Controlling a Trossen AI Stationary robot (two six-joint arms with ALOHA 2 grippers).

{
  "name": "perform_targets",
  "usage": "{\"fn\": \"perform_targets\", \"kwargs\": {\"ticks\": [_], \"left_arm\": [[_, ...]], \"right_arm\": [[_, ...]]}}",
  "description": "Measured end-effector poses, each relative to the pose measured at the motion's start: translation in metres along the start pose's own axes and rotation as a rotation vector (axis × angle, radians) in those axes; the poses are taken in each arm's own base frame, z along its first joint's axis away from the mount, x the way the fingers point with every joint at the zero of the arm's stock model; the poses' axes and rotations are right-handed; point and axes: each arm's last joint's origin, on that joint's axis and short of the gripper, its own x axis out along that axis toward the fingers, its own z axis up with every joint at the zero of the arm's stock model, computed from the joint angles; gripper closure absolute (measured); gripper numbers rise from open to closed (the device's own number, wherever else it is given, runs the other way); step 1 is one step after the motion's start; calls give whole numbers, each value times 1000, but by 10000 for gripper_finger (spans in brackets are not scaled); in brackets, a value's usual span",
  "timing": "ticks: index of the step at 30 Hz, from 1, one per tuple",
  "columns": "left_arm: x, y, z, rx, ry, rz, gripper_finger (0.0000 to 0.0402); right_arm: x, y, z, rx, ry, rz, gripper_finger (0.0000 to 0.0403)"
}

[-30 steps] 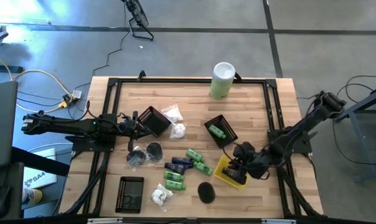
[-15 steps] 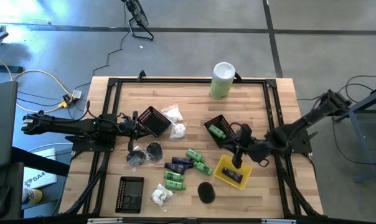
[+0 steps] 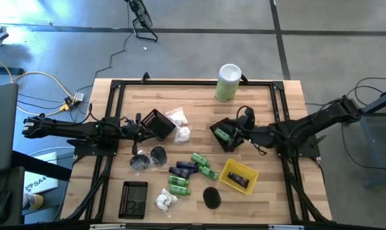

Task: Pick & Place Travel size toiletries
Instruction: Put the hairbrush into the top left black bin

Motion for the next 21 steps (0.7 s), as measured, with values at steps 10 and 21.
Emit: {"fn": "perform_targets", "kwargs": {"ticks": [10,21], "left_arm": [[0,0,0,14,0,1,401],[0,0,0,-13,0,-2,401]], "right_arm": [[25,-15,8,-73,-23,41,337],[81,-18,-21,-90,93,144,337]]}}
